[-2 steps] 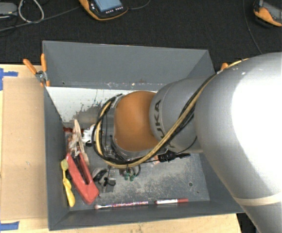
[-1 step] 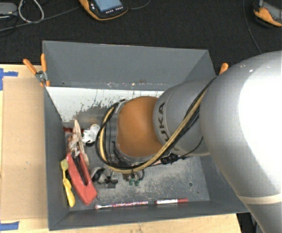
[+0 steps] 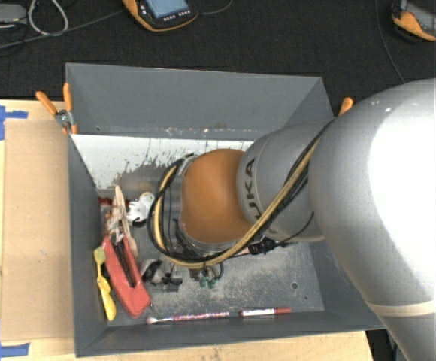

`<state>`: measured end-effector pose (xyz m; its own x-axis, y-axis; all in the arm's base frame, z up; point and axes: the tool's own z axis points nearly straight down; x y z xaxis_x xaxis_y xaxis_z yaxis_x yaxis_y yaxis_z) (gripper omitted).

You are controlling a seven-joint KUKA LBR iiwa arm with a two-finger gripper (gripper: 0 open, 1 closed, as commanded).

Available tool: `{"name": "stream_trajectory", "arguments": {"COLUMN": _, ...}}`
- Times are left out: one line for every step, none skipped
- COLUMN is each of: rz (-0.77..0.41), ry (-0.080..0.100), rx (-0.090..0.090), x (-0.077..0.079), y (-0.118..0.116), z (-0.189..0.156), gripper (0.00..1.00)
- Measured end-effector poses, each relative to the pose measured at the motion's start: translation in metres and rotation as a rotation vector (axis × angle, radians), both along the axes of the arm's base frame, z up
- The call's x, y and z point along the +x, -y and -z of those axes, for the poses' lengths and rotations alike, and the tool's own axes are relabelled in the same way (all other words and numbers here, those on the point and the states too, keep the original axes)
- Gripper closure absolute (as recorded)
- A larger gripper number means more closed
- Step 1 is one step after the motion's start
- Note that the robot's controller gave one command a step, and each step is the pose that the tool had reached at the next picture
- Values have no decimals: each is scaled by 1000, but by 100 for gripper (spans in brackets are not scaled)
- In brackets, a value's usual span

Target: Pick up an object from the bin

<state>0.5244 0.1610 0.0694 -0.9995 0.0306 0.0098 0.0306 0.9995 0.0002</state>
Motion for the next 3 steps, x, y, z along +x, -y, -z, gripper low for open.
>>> {"name": "stream_trajectory", "arguments": {"rz": 2, "ry": -10, "rx": -3, "x": -3, "y": 1, "z": -35, "gripper": 100}}
{"name": "stream_trajectory", "arguments": {"rz": 2, "ry": 1, "rx": 1, "x": 0, "y": 0, "z": -76, "gripper": 100}}
{"name": "stream_trajectory", "arguments": {"rz": 3, "ry": -1, "rx": 1, "x": 0, "y": 0, "z": -95, "gripper": 100}}
